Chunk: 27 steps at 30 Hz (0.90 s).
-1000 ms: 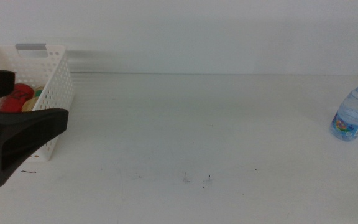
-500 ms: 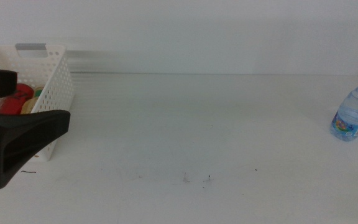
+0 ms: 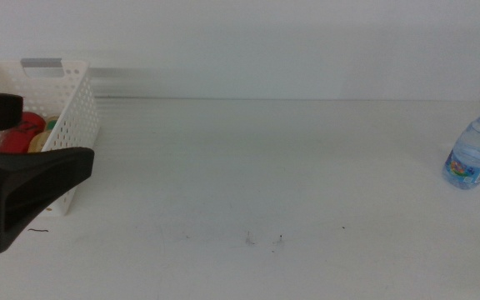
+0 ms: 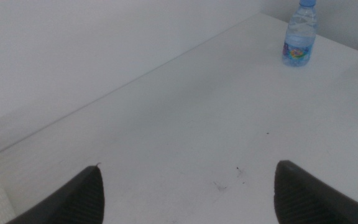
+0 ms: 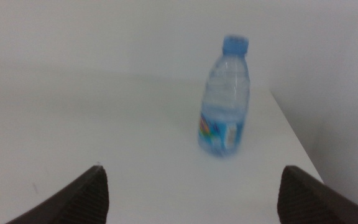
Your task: Use arms to grab the bottles and put them into the dustbin to the left of the table.
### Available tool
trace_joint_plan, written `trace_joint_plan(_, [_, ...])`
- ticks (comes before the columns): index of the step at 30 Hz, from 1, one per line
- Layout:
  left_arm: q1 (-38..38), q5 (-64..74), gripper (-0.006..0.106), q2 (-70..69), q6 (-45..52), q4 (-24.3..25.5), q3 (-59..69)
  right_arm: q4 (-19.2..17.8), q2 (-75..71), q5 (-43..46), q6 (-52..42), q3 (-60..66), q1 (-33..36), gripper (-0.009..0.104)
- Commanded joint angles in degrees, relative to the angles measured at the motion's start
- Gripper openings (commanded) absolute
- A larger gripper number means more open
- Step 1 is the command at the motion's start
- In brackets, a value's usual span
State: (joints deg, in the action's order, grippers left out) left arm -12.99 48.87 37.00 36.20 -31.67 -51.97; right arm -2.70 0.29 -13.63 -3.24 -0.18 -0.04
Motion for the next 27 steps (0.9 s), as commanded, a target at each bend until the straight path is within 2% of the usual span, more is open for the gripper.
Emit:
trace_joint_plan(1, [-0.3, -0.7, 0.094, -0.3, -0.2, -0.1, 0.0, 1.9, -0.3, 5.2, 1.8, 0.2, -0.5, 0.085])
trace_joint_plan(7, [-0.3, -0.7, 0.094, -0.3, -0.2, -0.1, 0.0, 2.7, 4.9, 17.8, 3.8, 0.2, -0.5, 0.085])
trace_joint_plan(16, [-0.3, -0.7, 0.094, -0.3, -0.2, -0.1, 0.0, 3.4, 23.8, 26.7, 3.8, 0.2, -0.5, 0.085])
trace_joint_plan(21, [-0.3, -0.7, 0.094, -0.3, -0.2, -0.1, 0.0, 3.5, 29.9, 35.6, 3.7, 0.2, -0.5, 0.085])
trace_joint_plan(27, [-0.3, -0.7, 0.094, -0.3, -0.2, -0.1, 0.0, 8.0, 36.9, 39.1, 1.1, 0.2, -0.5, 0.085])
